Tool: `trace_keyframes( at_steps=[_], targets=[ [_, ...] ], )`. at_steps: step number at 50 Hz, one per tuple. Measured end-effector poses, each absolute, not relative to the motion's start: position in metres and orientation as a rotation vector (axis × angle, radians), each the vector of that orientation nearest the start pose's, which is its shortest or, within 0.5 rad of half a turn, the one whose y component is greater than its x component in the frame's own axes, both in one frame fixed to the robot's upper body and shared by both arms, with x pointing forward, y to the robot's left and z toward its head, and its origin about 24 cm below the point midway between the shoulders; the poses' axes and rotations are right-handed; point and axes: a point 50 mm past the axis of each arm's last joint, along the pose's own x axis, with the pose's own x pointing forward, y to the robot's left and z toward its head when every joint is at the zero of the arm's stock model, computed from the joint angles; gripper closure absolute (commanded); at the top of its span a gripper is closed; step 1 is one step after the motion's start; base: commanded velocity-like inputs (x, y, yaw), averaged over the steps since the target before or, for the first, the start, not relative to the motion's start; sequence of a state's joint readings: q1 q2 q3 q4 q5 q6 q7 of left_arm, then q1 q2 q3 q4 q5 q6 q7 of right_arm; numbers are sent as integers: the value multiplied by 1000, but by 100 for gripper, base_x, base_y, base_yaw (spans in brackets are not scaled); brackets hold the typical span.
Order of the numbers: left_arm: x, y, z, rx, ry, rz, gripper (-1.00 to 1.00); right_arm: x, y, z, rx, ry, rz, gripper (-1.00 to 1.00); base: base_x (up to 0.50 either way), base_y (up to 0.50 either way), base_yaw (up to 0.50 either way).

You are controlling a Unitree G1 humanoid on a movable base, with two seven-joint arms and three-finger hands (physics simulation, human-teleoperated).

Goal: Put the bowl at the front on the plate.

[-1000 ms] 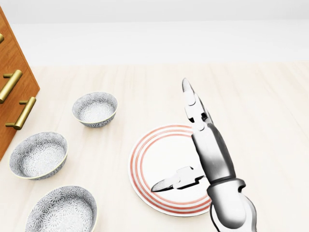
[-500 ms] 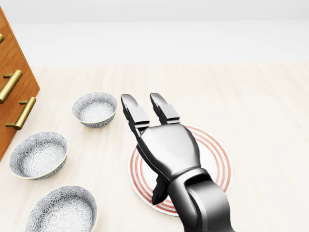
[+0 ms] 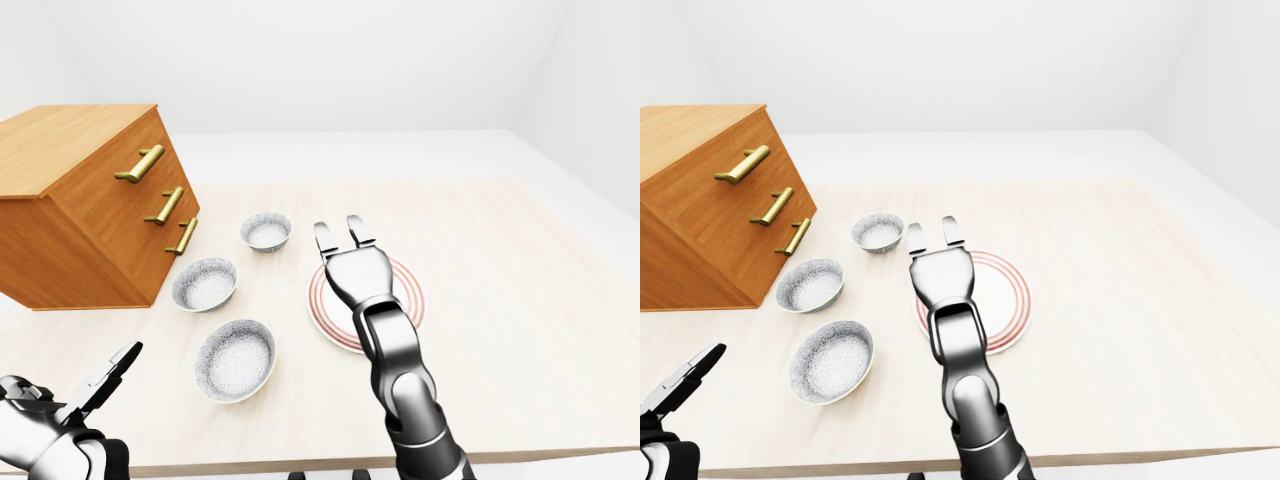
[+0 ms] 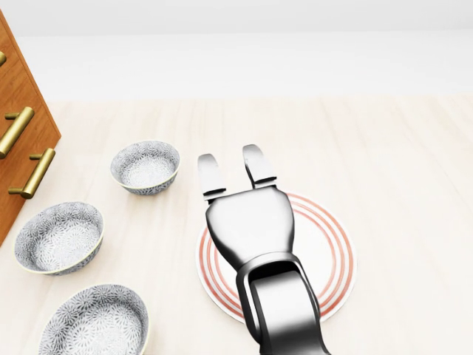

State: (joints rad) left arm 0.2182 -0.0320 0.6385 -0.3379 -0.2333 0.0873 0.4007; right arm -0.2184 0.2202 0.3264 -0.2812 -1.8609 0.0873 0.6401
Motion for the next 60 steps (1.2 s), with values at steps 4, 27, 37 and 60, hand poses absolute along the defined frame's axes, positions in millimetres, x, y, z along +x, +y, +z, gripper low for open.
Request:
trace_keyframes(
  at_steps=[4, 27, 37, 60],
  targets=[
    [140, 310, 68, -122, -87, 1059, -100, 259, -38, 145, -1664, -86, 212, -100, 0, 0, 0],
    [140, 310, 68, -123, -88, 1058, -100, 259, -32, 146, -1698, -71, 219, -100, 0, 0, 0],
    [140, 310, 68, -126, -89, 1058, -100, 261, -13, 142, -1684, -111, 291, -100, 0, 0, 0],
    [141, 310, 68, -125, -87, 1059, -100, 244, 6, 142, -1641, -170, 401, -100, 0, 0, 0]
  ],
)
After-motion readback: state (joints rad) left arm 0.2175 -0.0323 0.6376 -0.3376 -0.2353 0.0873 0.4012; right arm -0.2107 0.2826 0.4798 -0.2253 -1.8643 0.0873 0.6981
